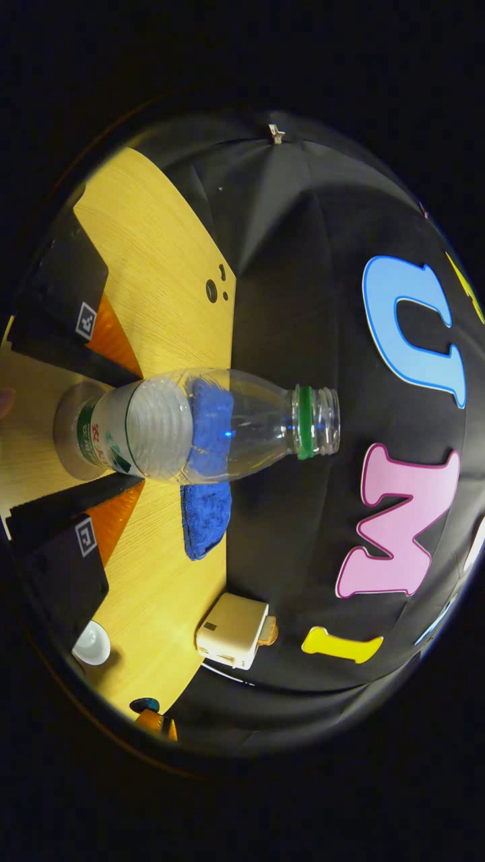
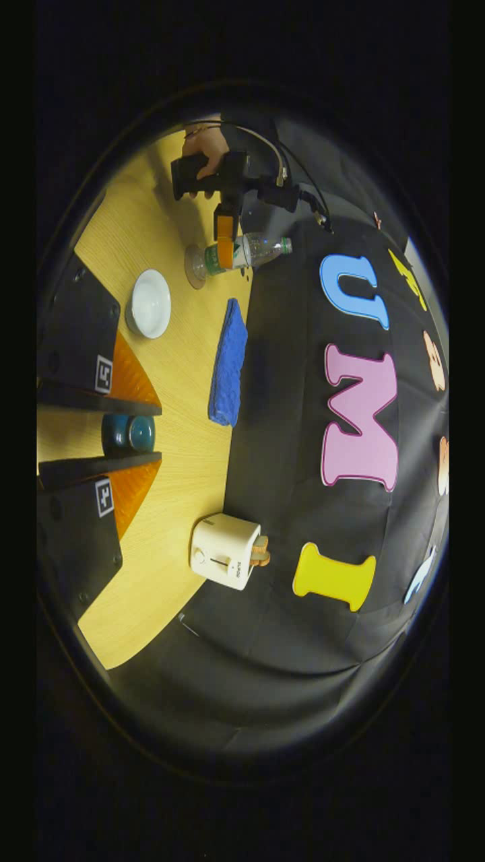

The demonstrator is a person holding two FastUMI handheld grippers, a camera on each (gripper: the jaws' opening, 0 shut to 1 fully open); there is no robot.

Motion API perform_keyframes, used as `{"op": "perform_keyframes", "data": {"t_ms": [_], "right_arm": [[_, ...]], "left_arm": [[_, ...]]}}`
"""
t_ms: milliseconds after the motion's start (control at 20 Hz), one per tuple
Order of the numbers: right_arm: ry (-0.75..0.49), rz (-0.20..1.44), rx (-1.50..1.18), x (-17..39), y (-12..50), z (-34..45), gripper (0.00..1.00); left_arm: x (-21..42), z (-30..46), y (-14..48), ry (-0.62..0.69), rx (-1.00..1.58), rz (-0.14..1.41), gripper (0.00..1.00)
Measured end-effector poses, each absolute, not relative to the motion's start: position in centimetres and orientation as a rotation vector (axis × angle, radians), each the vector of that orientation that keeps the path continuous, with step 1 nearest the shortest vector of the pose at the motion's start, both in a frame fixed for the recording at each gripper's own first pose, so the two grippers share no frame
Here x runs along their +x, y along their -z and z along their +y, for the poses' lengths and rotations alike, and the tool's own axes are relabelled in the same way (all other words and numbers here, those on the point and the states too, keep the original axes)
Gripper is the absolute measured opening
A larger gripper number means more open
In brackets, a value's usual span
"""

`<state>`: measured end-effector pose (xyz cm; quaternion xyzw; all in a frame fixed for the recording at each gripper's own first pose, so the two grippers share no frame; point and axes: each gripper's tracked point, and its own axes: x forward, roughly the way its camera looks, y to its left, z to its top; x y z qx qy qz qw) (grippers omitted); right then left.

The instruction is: Open the teacup lid with one hand, grasp the water bottle and pour water into the teacup with the other hand; after pouring, place the water bottle on the coaster and then close the teacup lid.

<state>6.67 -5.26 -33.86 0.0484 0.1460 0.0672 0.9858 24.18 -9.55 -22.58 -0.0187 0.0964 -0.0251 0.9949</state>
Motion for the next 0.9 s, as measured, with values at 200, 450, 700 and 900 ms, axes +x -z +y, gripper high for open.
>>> {"op": "perform_keyframes", "data": {"t_ms": [200, 450, 700, 900], "right_arm": [[-0.135, 0.291, 0.107, 6.7, 33.7, -5.1, 0.31], [-0.154, 0.281, 0.130, 6.9, 33.2, -3.9, 0.31], [-0.229, 0.271, 0.159, 7.3, 32.7, 0.2, 0.31], [-0.298, 0.273, 0.175, 7.4, 32.9, 4.5, 0.31]], "left_arm": [[24.3, -9.6, 22.5, 0.057, -0.022, 0.198, 0.88], [23.7, -9.3, 23.2, 0.056, -0.009, 0.214, 0.91], [21.5, -8.5, 24.1, 0.061, 0.019, 0.232, 0.91], [18.6, -8.2, 25.1, 0.047, -0.019, 0.250, 0.90]]}}
